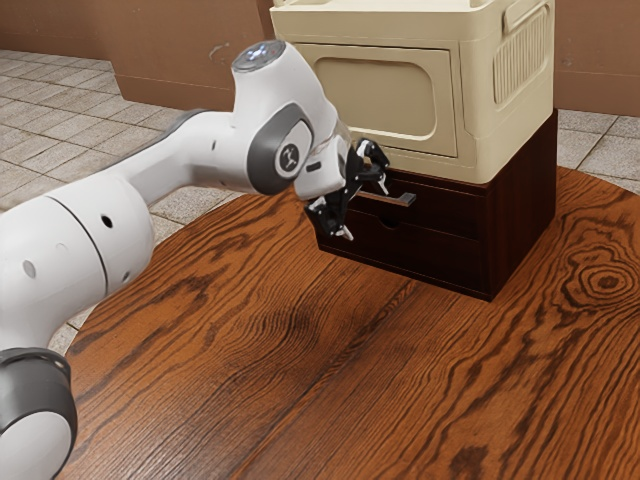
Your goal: Pull the drawer handle with one arm to open the drawer
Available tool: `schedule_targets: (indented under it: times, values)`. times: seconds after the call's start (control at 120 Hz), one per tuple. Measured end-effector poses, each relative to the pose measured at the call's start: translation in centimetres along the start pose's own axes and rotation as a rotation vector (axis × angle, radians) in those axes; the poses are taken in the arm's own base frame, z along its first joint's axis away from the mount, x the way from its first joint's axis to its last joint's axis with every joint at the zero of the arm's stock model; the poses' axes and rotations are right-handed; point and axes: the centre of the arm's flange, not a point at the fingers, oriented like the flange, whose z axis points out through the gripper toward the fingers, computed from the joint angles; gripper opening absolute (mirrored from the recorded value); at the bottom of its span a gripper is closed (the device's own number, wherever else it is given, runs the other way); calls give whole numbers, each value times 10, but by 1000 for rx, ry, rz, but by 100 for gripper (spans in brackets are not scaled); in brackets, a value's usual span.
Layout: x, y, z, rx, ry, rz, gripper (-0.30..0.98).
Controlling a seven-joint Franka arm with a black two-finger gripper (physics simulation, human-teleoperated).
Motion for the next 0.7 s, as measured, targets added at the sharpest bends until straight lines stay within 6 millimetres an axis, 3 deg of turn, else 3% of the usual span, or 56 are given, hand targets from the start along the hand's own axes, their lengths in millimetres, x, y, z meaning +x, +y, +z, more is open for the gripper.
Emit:
schedule_targets:
  times: [0.133, 0.242, 0.4, 0.7]
  values:
    - [1, -1, -1, 6, -1, -1, 64]
    - [2, -1, -1, 10, 2, -1, 48]
    - [3, -2, -4, 17, 6, 0, 33]
    - [1, -2, -8, 17, 16, -18, 16]
